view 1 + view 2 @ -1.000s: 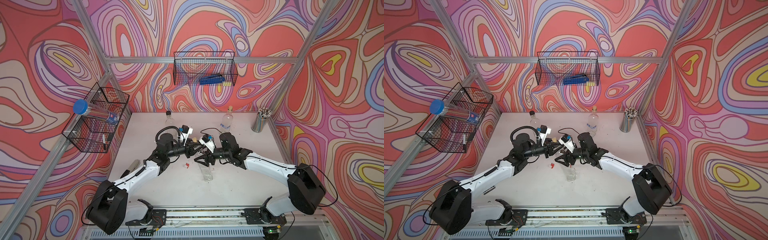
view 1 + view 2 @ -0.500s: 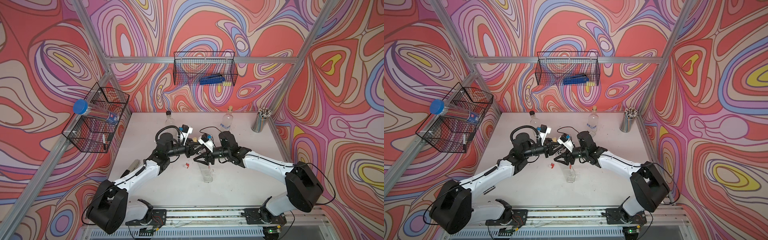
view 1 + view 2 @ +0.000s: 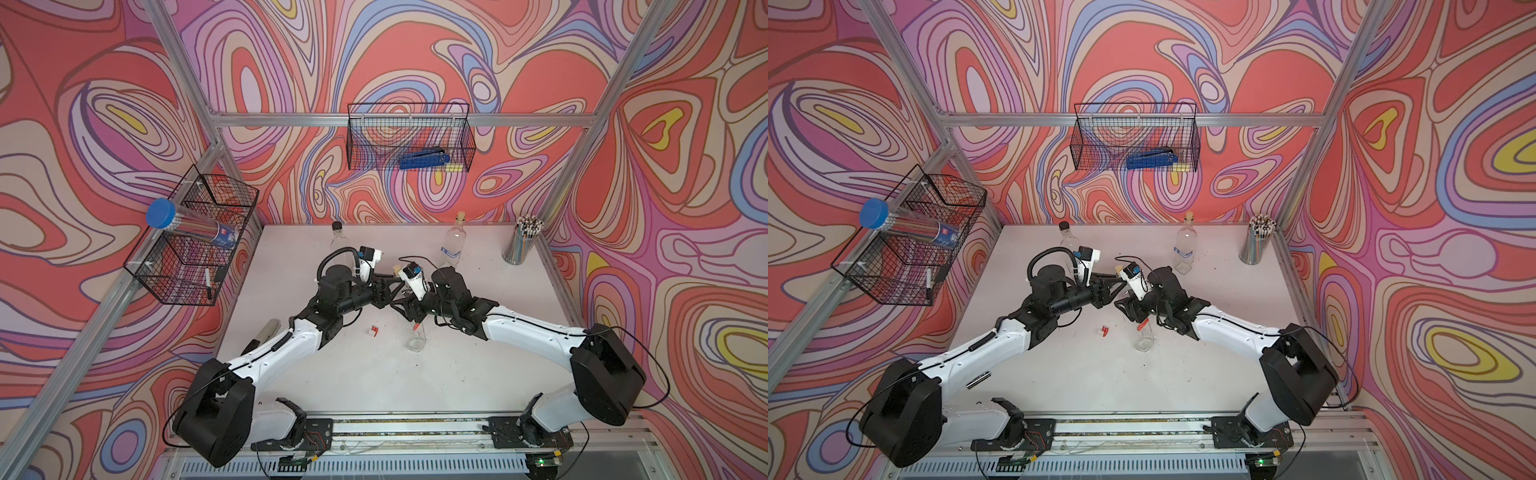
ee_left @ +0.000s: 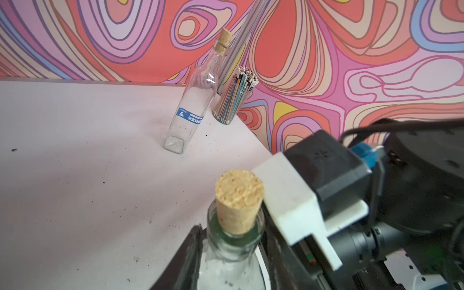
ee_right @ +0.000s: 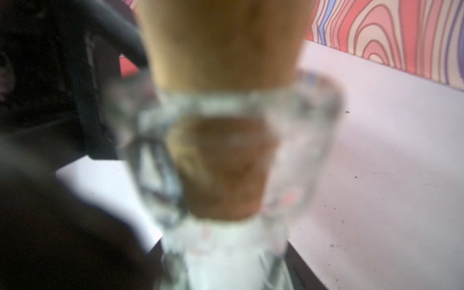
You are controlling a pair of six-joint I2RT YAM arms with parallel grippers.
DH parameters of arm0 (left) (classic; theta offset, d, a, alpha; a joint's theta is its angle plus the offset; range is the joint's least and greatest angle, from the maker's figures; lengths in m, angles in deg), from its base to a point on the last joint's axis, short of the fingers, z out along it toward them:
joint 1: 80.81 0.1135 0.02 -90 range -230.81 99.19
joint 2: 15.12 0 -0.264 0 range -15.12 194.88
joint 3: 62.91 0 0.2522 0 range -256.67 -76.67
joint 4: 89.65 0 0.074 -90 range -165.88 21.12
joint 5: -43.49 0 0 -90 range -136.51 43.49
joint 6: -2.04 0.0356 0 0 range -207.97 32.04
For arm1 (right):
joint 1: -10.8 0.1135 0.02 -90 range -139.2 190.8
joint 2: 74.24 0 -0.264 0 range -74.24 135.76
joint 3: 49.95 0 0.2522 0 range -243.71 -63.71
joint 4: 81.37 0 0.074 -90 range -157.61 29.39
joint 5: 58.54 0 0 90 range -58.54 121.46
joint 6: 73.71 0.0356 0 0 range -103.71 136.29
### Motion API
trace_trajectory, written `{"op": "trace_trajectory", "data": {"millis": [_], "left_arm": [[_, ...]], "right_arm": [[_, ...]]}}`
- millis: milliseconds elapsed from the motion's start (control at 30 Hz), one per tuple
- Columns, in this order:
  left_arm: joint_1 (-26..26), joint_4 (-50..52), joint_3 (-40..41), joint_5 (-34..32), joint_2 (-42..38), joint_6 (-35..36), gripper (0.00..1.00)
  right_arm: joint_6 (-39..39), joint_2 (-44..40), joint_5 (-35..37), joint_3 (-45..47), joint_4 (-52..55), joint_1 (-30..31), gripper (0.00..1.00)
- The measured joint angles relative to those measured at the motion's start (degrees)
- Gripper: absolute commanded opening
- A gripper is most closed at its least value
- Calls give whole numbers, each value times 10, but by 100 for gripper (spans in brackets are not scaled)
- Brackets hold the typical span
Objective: Remove the label from the bottle
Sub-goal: Adjust the bottle.
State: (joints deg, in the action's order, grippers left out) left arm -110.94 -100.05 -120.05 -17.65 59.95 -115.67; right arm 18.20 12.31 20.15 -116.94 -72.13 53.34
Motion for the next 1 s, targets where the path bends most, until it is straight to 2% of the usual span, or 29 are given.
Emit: {"op": "trace_trajectory", "data": {"millis": [167, 333, 533, 833, 1000], "left_arm": [[-17, 21, -19, -25, 31, 0, 49], [-20, 18, -19, -44, 34, -6, 48], [-26, -21, -5, -52, 34, -16, 26], [-27, -60, 12, -59, 45, -19, 0], [-28, -73, 20, -60, 46, -26, 0]], "right_arm": [[6, -4, 91, 0, 0, 29, 0], [7, -4, 131, 0, 4, 39, 0], [7, -4, 150, 0, 4, 47, 0], [6, 4, 160, -1, 16, 49, 0], [6, 6, 160, -1, 19, 49, 0]]}}
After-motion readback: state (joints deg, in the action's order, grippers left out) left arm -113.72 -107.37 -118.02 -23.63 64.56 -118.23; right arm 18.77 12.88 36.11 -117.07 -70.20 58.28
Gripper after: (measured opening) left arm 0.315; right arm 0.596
